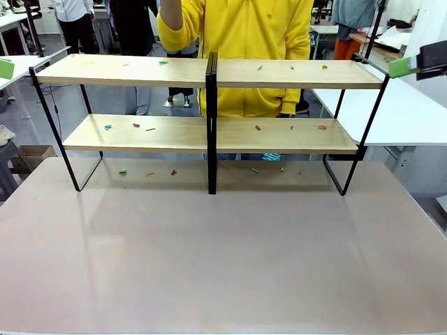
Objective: Clean the shelves.
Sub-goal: Pick up the Duster when the human hands it over.
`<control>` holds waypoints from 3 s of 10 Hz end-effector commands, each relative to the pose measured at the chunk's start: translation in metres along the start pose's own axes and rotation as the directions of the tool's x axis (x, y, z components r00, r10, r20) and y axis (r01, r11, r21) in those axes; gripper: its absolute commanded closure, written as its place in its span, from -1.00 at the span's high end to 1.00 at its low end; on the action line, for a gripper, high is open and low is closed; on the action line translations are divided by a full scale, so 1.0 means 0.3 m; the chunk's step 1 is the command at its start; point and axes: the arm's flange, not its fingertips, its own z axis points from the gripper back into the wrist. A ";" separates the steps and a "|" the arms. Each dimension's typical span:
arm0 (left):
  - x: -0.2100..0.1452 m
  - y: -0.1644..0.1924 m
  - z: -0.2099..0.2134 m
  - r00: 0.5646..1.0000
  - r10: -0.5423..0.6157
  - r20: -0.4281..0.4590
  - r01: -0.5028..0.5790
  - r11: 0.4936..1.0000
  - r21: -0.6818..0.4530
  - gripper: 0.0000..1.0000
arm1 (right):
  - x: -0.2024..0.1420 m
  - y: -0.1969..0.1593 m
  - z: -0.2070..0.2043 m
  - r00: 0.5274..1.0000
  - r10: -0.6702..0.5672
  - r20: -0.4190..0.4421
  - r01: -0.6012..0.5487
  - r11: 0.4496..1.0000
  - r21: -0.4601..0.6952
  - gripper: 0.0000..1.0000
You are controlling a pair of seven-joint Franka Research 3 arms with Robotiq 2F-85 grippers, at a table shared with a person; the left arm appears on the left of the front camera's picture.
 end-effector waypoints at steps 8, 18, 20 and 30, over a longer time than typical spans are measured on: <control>-0.003 0.004 0.000 1.000 -0.005 0.004 0.005 1.000 -0.005 1.00 | -0.232 -0.005 -0.060 0.998 -0.018 0.056 0.022 0.997 -0.076 1.00; 0.286 0.236 -0.225 0.781 0.550 -0.296 -0.620 0.738 -0.266 1.00 | 0.005 0.005 -0.009 1.000 -0.015 0.009 0.015 0.999 -0.041 1.00; 0.352 0.401 -0.355 0.668 0.634 -0.389 -0.739 0.507 -0.444 1.00 | 0.005 0.005 -0.009 1.000 -0.015 0.009 0.015 0.999 -0.041 1.00; 0.493 0.494 -0.784 0.499 0.771 -0.395 -0.840 0.318 -0.440 1.00 | 0.005 0.005 -0.009 1.000 -0.015 0.009 0.015 0.999 -0.041 1.00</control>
